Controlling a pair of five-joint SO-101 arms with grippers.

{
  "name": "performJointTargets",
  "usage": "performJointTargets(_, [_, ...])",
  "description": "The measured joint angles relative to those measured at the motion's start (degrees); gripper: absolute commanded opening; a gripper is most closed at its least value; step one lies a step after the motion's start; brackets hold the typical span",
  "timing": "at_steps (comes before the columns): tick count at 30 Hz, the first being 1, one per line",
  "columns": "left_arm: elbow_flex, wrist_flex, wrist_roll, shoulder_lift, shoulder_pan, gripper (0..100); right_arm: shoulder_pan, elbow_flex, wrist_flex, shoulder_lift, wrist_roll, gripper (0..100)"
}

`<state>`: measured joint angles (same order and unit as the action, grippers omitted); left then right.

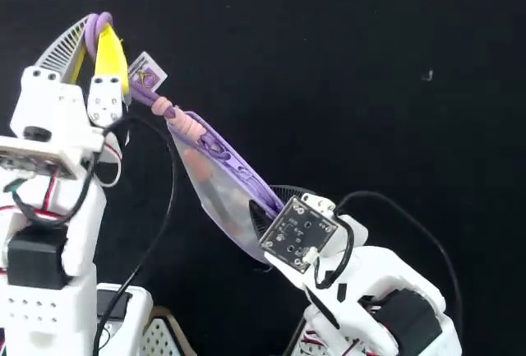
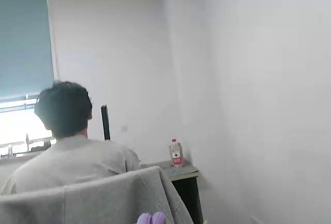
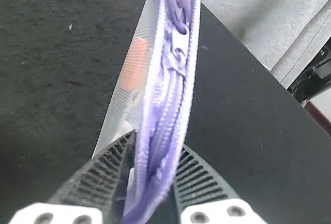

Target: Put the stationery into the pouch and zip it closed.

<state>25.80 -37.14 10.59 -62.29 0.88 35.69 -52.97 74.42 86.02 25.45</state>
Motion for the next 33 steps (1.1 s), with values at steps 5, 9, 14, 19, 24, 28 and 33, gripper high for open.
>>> performJointTargets(5, [6.07,7.38,3.34,-0.26,6.33,3,0.0,-0.18,0.0,0.0,0.35,1.1])
performJointTargets(9, [10.46,14.07,3.25,-0.35,9.93,3,0.09,-0.18,-0.09,0.0,0.35,1.1])
performJointTargets(14, [10.99,16.18,3.25,1.14,10.9,3,0.09,-0.18,-0.09,0.0,0.35,1.1])
performJointTargets(19, [10.99,16.26,3.78,3.34,10.9,3,0.09,-0.44,-0.09,0.0,0.35,1.1])
performJointTargets(24, [10.99,16.79,3.78,7.03,12.4,3,0.09,-0.44,-0.09,0.0,0.35,1.1])
performJointTargets(28, [12.4,21.36,3.78,10.73,15.21,3,0.09,-0.62,-0.09,0.0,0.44,1.1])
performJointTargets(33, [15.12,25.58,3.78,13.27,16.88,3,0.09,-0.7,-0.09,0.0,0.7,1.1])
